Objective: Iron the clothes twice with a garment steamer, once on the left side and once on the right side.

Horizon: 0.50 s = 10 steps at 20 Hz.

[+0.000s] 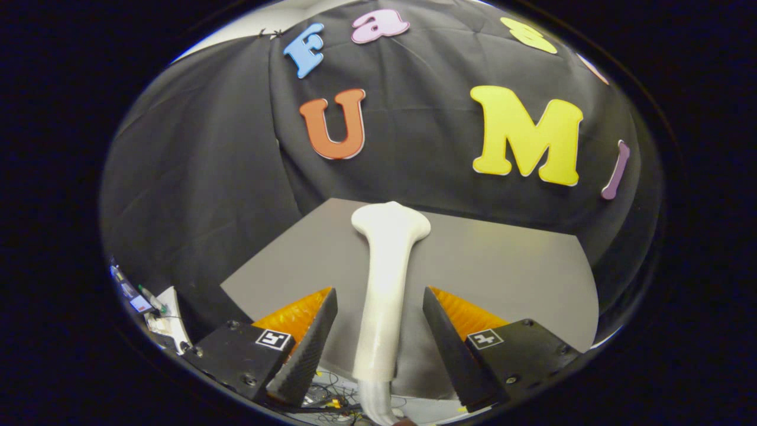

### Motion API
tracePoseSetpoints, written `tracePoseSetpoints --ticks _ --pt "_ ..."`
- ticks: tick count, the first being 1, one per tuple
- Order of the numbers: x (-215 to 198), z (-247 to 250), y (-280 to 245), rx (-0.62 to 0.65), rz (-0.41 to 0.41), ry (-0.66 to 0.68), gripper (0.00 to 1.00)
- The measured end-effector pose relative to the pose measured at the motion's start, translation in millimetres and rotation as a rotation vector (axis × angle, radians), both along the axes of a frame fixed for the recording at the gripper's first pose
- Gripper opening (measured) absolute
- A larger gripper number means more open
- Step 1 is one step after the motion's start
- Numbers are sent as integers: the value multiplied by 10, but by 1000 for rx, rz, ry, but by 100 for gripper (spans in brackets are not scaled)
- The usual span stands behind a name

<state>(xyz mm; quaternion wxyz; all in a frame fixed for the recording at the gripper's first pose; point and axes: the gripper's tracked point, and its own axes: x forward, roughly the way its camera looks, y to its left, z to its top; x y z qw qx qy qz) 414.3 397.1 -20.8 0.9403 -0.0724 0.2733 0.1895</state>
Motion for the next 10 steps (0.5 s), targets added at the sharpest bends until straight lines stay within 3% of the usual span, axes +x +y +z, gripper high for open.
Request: tracePoseSetpoints --ticks 5,10 --pt "275 -102 26 -34 -38 52 79" --pt "254 -202 160 9 -9 96 55"
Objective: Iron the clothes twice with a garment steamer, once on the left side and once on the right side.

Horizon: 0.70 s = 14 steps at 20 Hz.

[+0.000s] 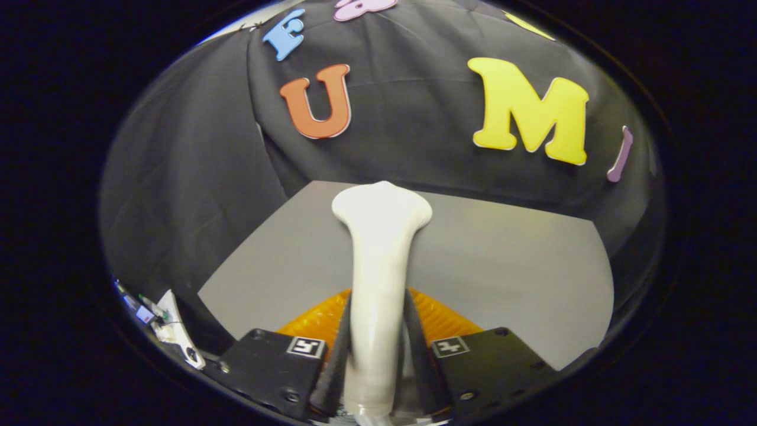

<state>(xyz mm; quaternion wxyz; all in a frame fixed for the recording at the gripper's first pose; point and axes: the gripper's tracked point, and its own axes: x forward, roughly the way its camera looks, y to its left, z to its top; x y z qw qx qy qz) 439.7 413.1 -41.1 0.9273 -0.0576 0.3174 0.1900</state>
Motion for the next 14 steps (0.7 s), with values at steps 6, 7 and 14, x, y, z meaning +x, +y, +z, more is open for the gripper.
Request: tracePoseSetpoints --ticks 6,7,14 --pt "-61 180 -96 76 -36 -17 37" --pt "-100 268 -115 95 -30 -37 36" --pt "-532 902 -347 210 -14 -173 34"
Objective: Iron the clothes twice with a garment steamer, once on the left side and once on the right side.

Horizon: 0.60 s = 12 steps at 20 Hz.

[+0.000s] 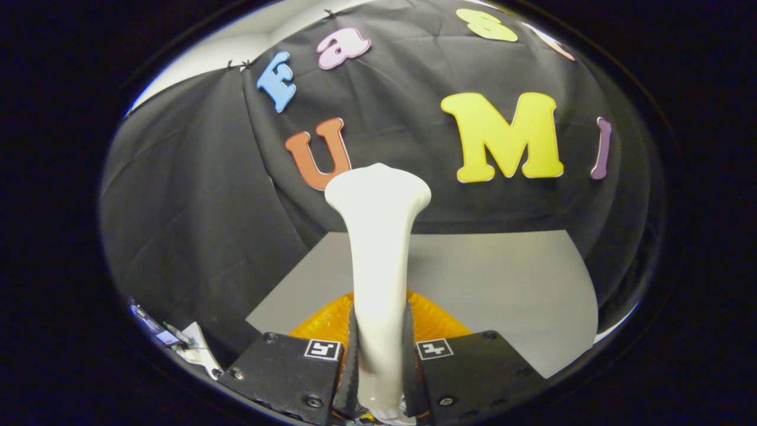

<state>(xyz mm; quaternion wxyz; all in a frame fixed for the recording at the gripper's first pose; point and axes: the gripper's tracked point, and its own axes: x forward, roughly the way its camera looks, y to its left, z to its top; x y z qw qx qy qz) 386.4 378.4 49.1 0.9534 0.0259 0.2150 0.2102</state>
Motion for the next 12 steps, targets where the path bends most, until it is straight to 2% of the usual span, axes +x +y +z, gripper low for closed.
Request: tracePoseSetpoints --ticks 7,12 --pt "-519 466 -584 28 -85 -135 33" --pt "-954 584 -1280 41 -211 -195 33"
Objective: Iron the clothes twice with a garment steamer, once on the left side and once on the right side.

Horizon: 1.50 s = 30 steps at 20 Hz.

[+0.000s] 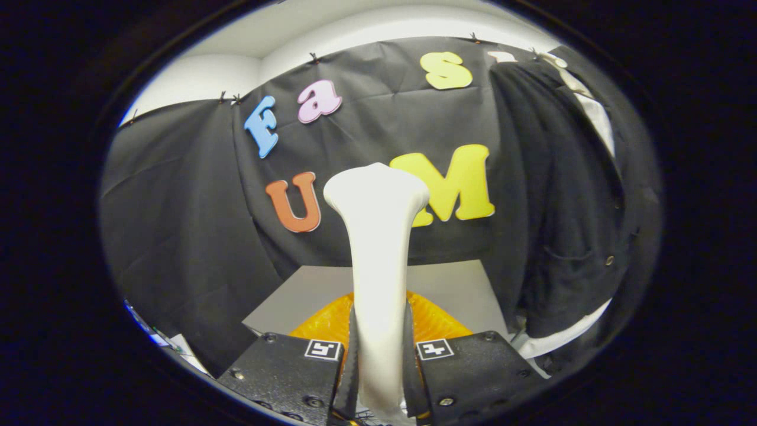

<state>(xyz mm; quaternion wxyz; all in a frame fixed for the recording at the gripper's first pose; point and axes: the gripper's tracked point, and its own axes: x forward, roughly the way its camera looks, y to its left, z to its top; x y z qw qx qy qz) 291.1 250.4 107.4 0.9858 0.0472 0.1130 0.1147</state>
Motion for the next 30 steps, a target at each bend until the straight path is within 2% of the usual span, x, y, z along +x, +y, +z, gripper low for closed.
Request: tracePoseSetpoints --ticks 9,12,16,20,23,30 --pt "-1143 145 -1634 -5 -282 -83 33" --pt "-1455 268 -2026 12 -348 -109 33" --pt "-1676 572 -2374 30 -410 -171 33" --pt "-1658 912 -2588 21 -429 -252 33" --pt "-1485 1185 -2749 2 -431 -312 33" --pt "-721 1735 -2880 -47 -402 -435 33"
